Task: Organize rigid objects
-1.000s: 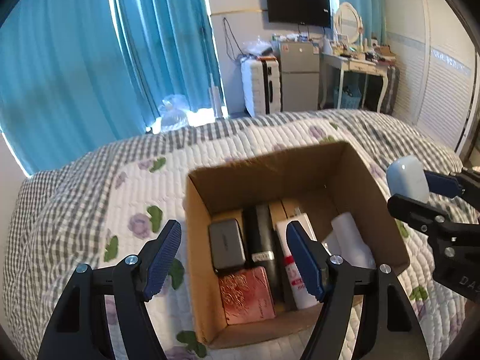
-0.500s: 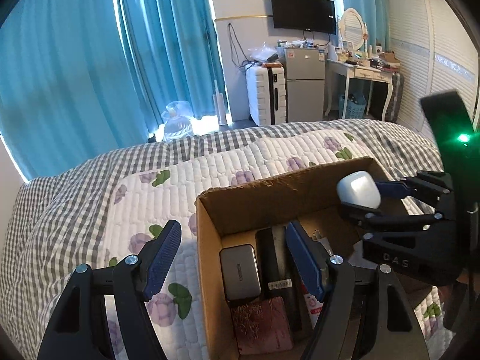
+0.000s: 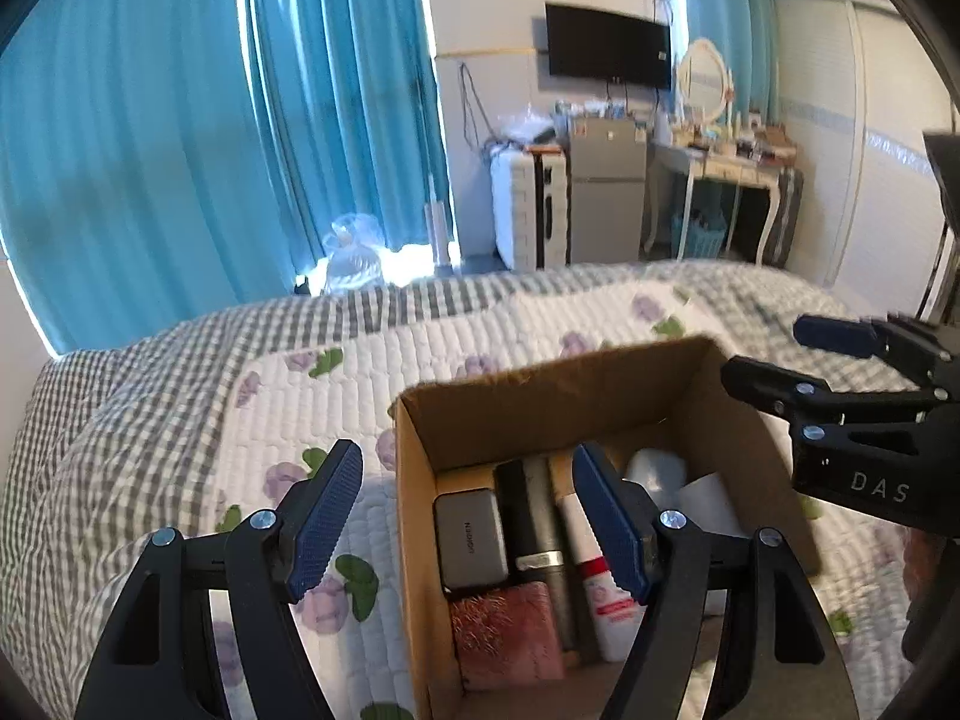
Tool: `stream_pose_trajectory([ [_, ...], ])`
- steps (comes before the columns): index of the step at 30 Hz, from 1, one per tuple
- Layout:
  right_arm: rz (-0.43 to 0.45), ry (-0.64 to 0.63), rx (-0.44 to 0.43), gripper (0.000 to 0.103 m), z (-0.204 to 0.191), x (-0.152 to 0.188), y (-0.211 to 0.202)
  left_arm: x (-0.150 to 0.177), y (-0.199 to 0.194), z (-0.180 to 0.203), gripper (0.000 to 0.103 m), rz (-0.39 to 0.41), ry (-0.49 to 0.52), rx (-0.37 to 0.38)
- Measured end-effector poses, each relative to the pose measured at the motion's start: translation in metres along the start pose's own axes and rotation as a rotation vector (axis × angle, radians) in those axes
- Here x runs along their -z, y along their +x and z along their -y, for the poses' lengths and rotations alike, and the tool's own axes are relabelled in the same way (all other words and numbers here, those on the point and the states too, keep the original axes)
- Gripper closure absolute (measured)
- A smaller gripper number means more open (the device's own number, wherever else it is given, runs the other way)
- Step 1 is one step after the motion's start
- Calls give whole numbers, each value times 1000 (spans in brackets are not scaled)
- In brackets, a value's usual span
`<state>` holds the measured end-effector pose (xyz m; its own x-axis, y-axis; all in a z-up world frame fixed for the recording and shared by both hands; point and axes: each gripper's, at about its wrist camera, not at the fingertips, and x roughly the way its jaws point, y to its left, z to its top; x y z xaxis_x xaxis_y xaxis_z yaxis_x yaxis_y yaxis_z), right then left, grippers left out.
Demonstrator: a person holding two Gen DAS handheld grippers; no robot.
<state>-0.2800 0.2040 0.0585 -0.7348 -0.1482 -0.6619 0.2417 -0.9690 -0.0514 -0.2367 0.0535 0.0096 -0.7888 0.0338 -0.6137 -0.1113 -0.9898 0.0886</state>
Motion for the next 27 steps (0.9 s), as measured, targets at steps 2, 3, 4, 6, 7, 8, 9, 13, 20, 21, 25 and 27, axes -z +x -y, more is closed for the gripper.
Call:
stream_pose_trajectory([
  [2, 13, 18, 8, 32, 4, 0, -23, -5, -25, 2, 28, 34, 2, 1],
  [3, 25, 25, 12, 32, 4, 0, -36, -7, -39, 3, 28, 56, 4, 2],
  [4, 42, 27, 18, 32, 4, 0, -53, -9, -51, 4, 28, 74, 6, 2],
  [6, 74, 25, 37, 32, 2, 1, -82, -14, -79, 6, 28, 119, 12, -4],
  [7, 92, 20, 41, 32, 0, -1, -98, -15, -97, 7, 28, 145, 15, -9],
  [8, 107, 16, 44, 32, -2, 0, -111, -17, -106, 8, 28, 159, 15, -11],
  [9, 127, 13, 48, 32, -5, 0, -128, -19, -119, 8, 28, 177, 15, -11],
  [13, 192, -2, 63, 32, -18, 4, -180, -17, -171, 10, 28, 263, 20, -14],
  [20, 328, 3, 100, 14, -38, 30, -253, 14, -224, 8, 1, 380, -19, -25],
  [21, 337, 7, 97, 11, -40, 36, -258, 21, -227, 7, 0, 389, -29, -27],
  [25, 404, 23, 97, 0, -46, 70, -270, 56, -226, -1, 0, 400, -86, -12],
  [27, 424, 24, 105, 0, -51, 84, -268, 73, -219, -8, 0, 380, -124, -21],
])
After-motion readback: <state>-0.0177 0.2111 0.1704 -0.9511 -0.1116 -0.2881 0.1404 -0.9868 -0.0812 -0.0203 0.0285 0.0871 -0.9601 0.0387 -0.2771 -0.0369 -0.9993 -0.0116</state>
